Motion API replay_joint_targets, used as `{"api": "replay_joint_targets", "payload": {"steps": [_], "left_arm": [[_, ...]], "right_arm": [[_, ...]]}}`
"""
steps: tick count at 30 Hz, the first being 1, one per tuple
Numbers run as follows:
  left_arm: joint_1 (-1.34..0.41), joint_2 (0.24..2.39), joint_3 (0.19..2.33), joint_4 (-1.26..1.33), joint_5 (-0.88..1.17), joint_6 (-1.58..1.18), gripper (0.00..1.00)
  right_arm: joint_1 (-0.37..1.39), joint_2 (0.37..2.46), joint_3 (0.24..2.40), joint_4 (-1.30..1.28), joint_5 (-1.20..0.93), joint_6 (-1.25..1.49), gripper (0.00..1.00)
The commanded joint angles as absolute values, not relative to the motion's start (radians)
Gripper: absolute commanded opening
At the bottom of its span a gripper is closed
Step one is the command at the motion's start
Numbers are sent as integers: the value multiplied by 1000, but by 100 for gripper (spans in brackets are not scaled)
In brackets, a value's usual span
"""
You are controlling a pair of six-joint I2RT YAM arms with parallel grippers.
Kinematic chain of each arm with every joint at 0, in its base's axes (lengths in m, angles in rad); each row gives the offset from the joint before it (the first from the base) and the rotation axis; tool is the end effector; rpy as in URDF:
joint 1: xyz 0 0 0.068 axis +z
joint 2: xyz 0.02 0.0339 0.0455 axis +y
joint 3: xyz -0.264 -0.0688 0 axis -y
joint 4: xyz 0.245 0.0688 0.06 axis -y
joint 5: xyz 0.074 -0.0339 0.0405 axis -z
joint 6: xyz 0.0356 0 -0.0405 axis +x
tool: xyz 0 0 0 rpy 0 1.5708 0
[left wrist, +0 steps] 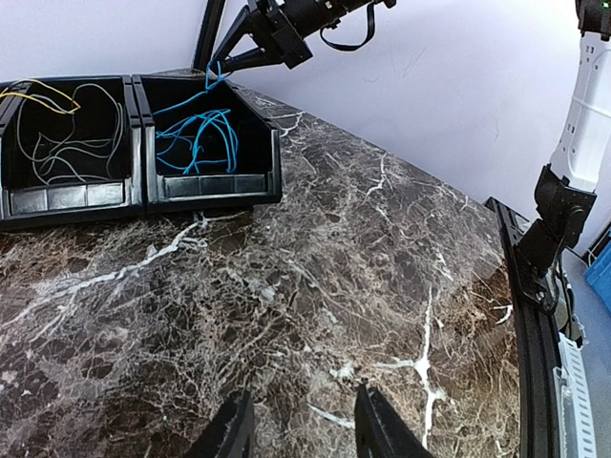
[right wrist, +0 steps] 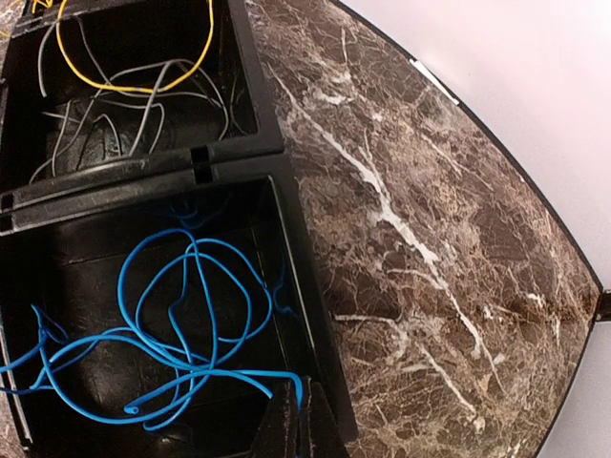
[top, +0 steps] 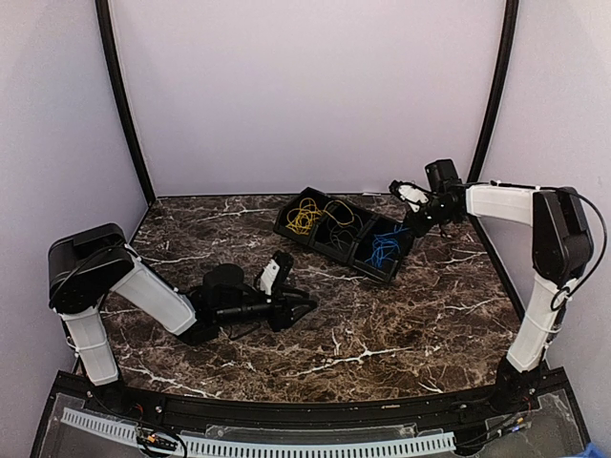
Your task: Untangle the cables
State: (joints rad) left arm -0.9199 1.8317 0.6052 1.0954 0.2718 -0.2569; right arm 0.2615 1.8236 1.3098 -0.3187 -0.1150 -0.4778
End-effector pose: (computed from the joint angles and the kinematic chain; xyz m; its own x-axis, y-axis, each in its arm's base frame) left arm 0.1952 -0.2720 0.1440 -0.3123 0.0061 -0.9500 0.8770 0.3861 -0.2858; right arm 0.3878 0.1080 0.2201 -0.4821 -0.6019 -0.6367 -0.6228 0.7465 -0.2341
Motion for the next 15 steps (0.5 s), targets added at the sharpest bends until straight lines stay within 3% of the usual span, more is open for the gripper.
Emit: {"api": "replay_joint_targets", "payload": {"steps": [1,11,15], "left_arm": [[-918,1804,590,1127,271,-275,39],[-917,1749,588,1018,156,-312,39],[-916,1710,710,802,-29,-285,39]], "right_arm": [[282,1879,1394,-346,-194,-479,0],[334,1935,1422,-422,-234,-476,0],[328,1892,1429,-466,-213,-476,19]]}}
